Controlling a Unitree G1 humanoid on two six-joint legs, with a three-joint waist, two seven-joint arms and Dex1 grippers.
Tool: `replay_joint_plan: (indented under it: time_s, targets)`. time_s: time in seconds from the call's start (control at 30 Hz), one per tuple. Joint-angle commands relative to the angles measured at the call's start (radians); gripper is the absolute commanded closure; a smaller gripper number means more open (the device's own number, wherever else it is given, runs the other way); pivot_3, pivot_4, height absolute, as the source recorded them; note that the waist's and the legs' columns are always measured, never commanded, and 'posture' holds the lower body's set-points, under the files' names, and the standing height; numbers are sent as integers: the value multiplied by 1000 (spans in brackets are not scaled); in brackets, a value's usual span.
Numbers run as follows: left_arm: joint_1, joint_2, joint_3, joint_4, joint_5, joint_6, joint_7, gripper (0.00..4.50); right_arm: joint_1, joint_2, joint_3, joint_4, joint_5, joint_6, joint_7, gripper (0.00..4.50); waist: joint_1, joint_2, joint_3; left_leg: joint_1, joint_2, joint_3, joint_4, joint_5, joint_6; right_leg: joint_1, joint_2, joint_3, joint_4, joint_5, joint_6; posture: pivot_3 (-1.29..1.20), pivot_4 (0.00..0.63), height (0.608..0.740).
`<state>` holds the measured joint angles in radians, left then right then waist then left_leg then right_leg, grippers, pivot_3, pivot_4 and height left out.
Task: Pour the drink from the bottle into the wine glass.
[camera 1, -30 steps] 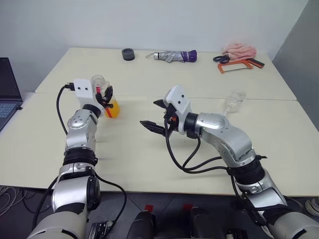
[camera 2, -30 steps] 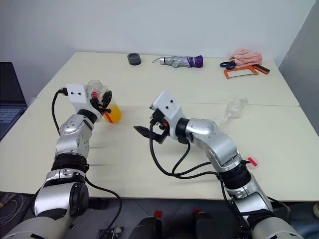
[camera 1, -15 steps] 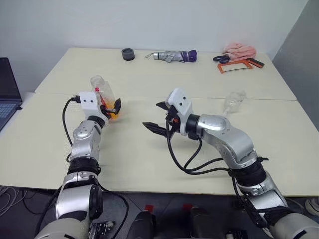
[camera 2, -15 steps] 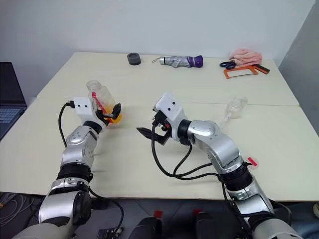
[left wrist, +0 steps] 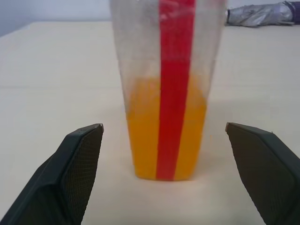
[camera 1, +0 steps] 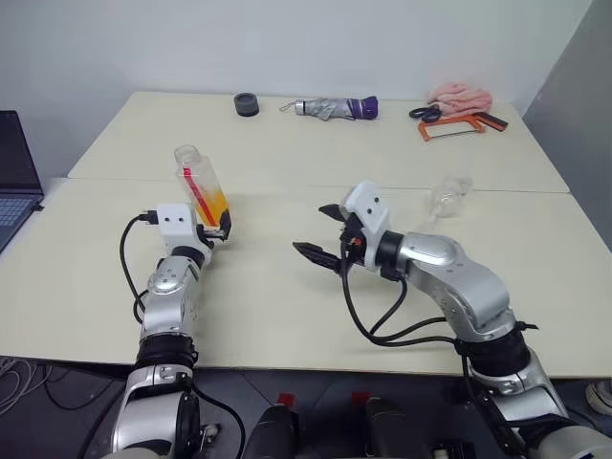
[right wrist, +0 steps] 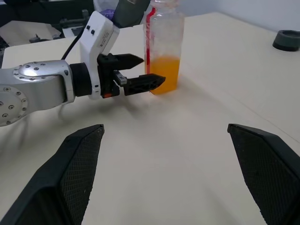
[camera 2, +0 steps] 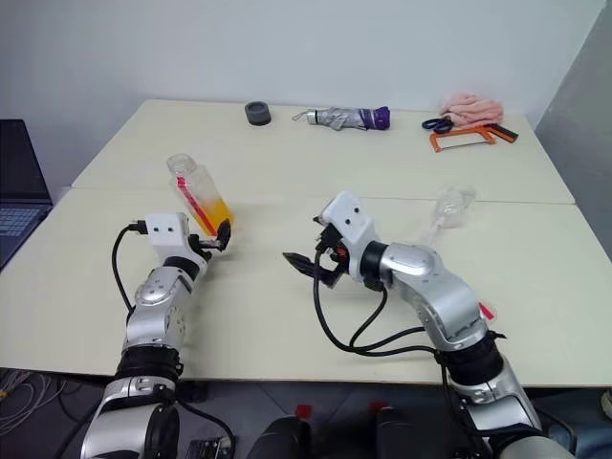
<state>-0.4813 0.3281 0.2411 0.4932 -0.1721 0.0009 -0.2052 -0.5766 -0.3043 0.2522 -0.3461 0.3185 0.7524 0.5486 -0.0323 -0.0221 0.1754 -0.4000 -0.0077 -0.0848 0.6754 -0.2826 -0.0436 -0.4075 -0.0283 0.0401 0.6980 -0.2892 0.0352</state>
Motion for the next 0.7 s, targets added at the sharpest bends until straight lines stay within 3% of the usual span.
replay_joint_plan:
  time_s: [0.03,0.23,0.33,0.47,0.6,0.7]
  targets:
    - [38,-10,-14,-109,3,32,9,15,27,-26,-46,-93,26,12,4,0,0,0,0,0,0,0,0,0,0,0,0,0,0,0,0,0,150,740]
    - [179,-41,-83,-337,-10,118,-41,15,92,-77,-139,-207,102,98,-6,0,0,0,0,0,0,0,0,0,0,0,0,0,0,0,0,0,150,740]
    - [239,-16,-197,-484,-57,142,-228,15,100,-81,-275,-241,179,162,-43,0,1,0,0,0,0,0,-1,0,0,1,0,0,-1,0,0,0,150,740]
    - [235,49,-261,-554,-120,221,-412,15,82,-72,-456,-231,264,283,-138,0,3,0,0,1,0,0,0,0,0,3,0,0,-1,0,0,0,150,740]
    - [189,141,-315,-589,-180,289,-614,15,-15,-109,-623,-79,324,504,-217,0,-3,1,0,2,1,2,-1,0,0,3,3,1,-1,0,0,0,150,740]
    - [129,203,-348,-575,-222,317,-777,15,-97,-152,-685,114,278,548,-275,0,-2,1,0,3,0,4,-1,0,0,3,5,2,-1,0,0,0,150,740]
